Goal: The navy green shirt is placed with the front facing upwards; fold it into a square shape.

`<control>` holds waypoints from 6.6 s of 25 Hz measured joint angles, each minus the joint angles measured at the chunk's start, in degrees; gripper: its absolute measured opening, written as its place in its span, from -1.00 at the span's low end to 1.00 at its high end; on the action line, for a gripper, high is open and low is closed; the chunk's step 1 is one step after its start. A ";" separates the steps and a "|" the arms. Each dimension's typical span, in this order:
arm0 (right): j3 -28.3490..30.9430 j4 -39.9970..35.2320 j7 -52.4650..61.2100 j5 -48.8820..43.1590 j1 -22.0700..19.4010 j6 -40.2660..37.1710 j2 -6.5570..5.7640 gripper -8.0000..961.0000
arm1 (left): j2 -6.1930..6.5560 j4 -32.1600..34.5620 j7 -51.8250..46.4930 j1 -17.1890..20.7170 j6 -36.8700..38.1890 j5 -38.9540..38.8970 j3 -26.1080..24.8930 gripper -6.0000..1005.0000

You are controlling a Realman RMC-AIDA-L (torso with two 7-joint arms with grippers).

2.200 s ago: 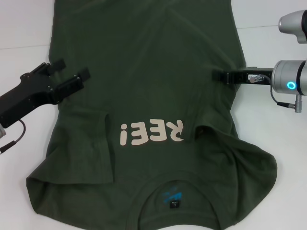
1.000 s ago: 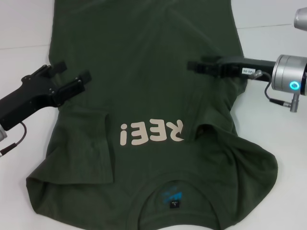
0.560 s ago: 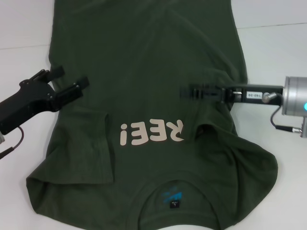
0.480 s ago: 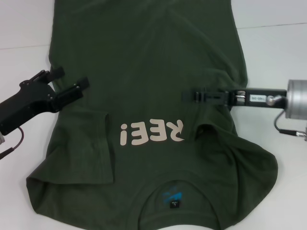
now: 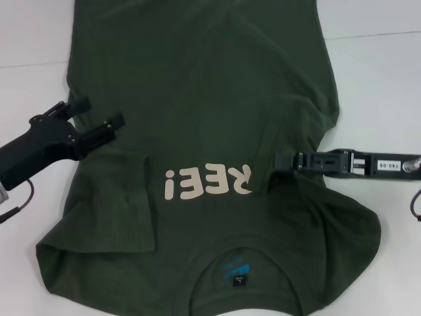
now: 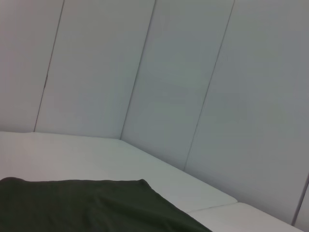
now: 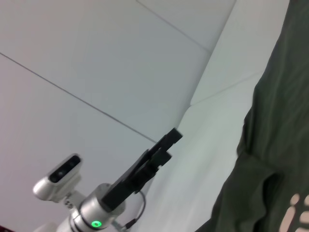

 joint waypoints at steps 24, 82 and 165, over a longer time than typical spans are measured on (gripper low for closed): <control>-0.04 -0.72 5.24 -4.93 -4.08 5.26 1.34 0.40 | -0.25 0.66 1.52 0.00 -0.38 0.04 0.48 0.74; 0.65 -0.64 14.59 -11.73 1.05 20.31 2.27 0.27 | -0.34 2.91 4.53 -0.35 -1.58 -0.04 -0.06 0.74; 13.64 7.26 -11.07 -8.03 -1.24 -3.02 -2.11 -0.12 | -0.23 3.57 5.19 -3.11 -4.40 -0.05 -0.09 0.74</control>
